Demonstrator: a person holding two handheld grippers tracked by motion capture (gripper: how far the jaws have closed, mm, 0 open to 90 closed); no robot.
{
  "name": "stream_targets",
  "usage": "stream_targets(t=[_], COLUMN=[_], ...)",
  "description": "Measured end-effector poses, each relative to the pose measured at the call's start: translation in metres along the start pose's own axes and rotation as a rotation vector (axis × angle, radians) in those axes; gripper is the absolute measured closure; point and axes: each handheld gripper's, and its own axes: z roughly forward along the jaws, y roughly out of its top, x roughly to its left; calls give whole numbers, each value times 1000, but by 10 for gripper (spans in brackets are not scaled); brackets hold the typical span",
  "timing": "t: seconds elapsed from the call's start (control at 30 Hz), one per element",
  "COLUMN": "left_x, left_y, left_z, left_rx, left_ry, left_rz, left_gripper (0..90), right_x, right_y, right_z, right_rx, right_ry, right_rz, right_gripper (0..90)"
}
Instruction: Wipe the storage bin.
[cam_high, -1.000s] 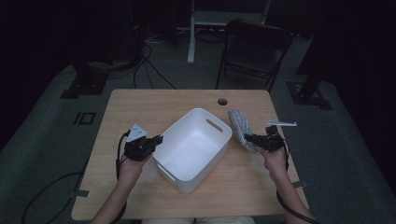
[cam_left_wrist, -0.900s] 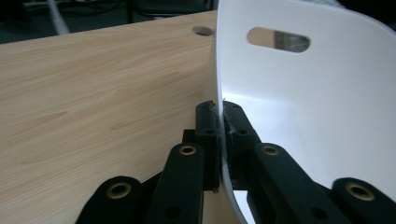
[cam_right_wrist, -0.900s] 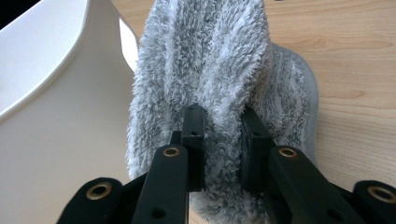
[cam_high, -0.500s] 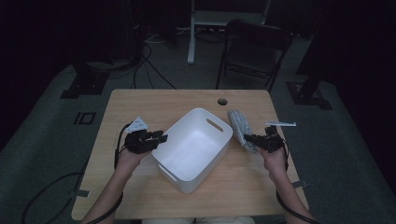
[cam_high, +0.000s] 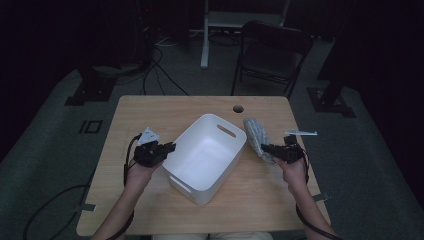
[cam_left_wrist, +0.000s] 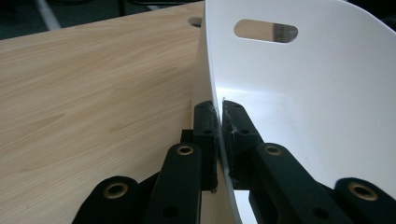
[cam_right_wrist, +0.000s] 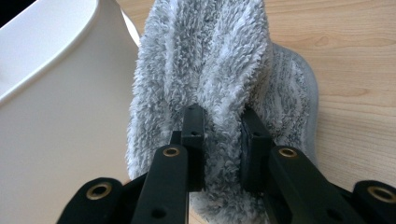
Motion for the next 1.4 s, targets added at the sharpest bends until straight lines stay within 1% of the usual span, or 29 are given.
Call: stream_targets(t=[0.1,0.17,0.23,0.27,0.37,0.47,0.53,0.57,0.6,0.7,0.73,0.87,1.03,1.07,1.1,1.17,1.27,1.3,1.4], left_x=[0,0,1,2,4,3,3,3,4,4,4,4,4,4,4,4,4,4,5], left_y=[-2,-3,-4,-5,-6,-7,-9,-11,-12,-14,-14,-14,-14,-14,-14,-14,-14,-14,-14], left_z=[-5,-8,-12,-14,-17,-16,-16,-16,-16,-16,-16,-16,-16,-16,-16,-16,-16,-16,-15], left_rx=[6,12,16,16,13,-3,-16,-28,-40,-58,-62,-63,-64,-62,-59,-58,-53,-51,-54], left_ry=[37,56,83,94,117,119,113,109,104,101,94,94,95,95,93,92,90,88,84], left_rz=[-4,-18,-24,-35,-41,-35,-33,-28,-34,-40,-41,-44,-43,-41,-37,-33,-24,-19,-13], left_gripper=[854,855,860,861,863,859,858,855,853,850,850,849,849,850,849,849,849,849,849], right_x=[0,-1,-1,0,0,3,5,8,10,19,23,36,49,53,56,63,70,72,73], right_y=[0,0,-1,-1,-2,-2,-1,-1,0,4,5,8,13,16,17,19,21,21,21], right_z=[-1,-1,-1,-1,0,0,0,-2,-4,-9,-10,-13,-11,-9,-7,-2,9,13,24], right_rx=[1,2,2,2,3,3,-2,-6,-15,-37,-45,-63,-80,-79,-76,-70,-56,-50,-37], right_ry=[0,-1,-1,-1,1,9,13,20,26,48,56,84,116,122,124,120,125,110,104], right_rz=[0,1,3,2,0,-1,-5,-6,-8,-23,-29,-51,-63,-77,-80,-102,-112,-130,-126], right_gripper=[760,759,759,759,760,760,759,759,759,760,760,759,759,760,759,760,759,759,759])
